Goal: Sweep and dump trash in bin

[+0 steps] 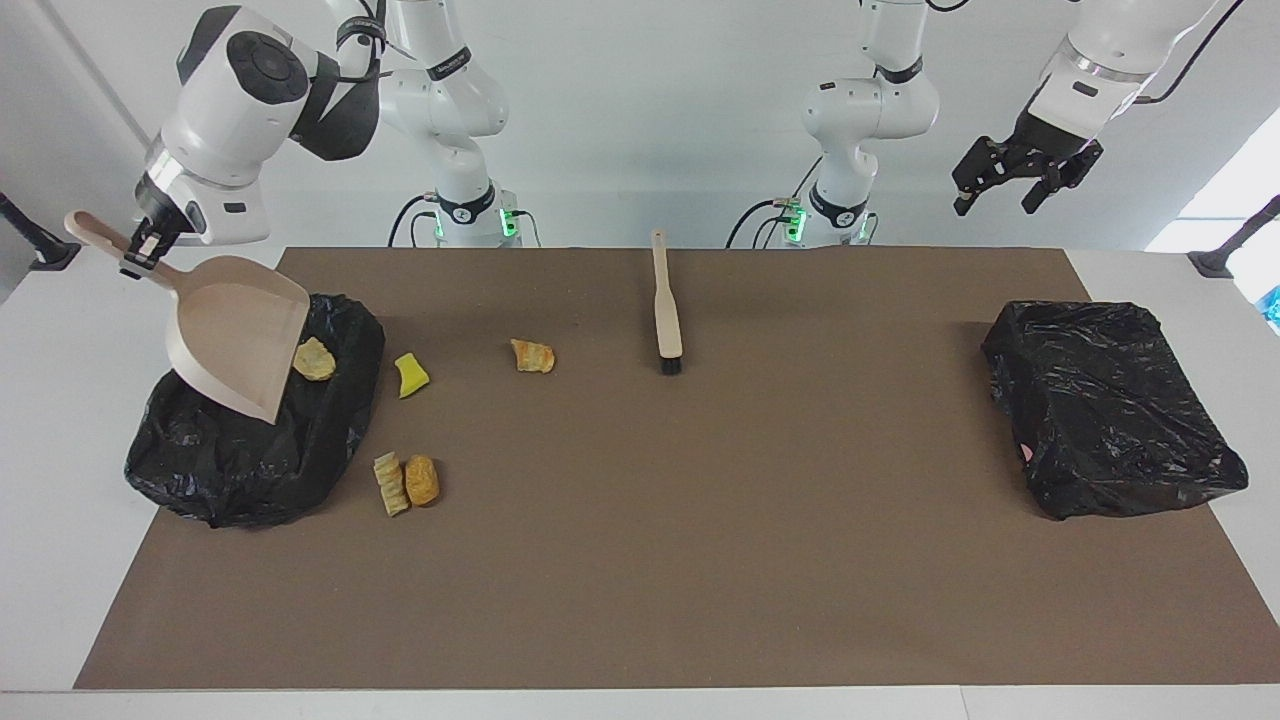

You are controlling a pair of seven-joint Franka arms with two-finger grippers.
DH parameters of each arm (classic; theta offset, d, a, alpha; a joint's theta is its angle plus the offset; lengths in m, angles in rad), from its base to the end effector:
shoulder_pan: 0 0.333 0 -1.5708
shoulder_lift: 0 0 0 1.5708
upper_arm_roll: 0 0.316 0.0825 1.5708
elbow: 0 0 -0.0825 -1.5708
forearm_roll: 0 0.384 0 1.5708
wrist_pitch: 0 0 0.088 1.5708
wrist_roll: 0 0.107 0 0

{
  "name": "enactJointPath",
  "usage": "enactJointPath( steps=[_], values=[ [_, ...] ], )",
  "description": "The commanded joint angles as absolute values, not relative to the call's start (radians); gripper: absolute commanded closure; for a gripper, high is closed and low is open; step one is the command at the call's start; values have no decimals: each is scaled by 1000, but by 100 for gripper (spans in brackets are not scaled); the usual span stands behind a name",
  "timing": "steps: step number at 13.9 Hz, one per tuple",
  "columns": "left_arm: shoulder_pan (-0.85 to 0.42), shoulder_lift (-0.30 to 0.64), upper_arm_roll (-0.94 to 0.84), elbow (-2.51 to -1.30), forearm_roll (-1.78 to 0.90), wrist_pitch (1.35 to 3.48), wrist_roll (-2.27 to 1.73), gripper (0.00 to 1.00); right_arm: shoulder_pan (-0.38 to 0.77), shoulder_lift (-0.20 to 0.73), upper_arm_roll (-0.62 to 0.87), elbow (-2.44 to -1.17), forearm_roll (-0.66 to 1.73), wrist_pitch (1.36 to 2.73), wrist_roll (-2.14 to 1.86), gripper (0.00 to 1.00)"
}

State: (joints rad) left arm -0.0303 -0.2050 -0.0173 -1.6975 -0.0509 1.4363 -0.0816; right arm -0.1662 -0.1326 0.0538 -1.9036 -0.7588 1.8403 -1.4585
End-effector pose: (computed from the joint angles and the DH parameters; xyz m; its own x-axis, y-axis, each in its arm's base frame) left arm 0.4738 -0.0295 0.6598 0.9978 0.0277 -0.0597 0.0303 -0.9986 0.0425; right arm 0.5230 -0.1127 0.5827 0.0572 0.7351 -0.6756 0.9973 -0.0112 0.0723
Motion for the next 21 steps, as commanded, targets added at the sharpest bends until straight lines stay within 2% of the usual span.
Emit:
enactJointPath(
  steps=[1, 7, 10, 15, 21],
  values=[
    [-21, -198, -21, -1683, -37, 1430, -77, 0, -186, -118, 54, -1867, -613, 1822, -1494, 100],
    [-21, -198, -21, -1683, -37, 1430, -77, 0, -193, -123, 52, -1870, -287, 1783, -1447, 100],
    [-21, -198, -21, -1683, -37, 1430, -77, 0, -160, -127, 64, -1876, -255, 1757, -1297, 100],
    [-21, -198, -21, -1683, -37, 1430, -77, 0, 26, -120, 66, -1875, -175, 1729, -891, 100],
    [-21, -198, -21, -1683, -37, 1430, -77, 0, 208, -51, 66, -1833, -63, 1779, -384, 100]
  ],
)
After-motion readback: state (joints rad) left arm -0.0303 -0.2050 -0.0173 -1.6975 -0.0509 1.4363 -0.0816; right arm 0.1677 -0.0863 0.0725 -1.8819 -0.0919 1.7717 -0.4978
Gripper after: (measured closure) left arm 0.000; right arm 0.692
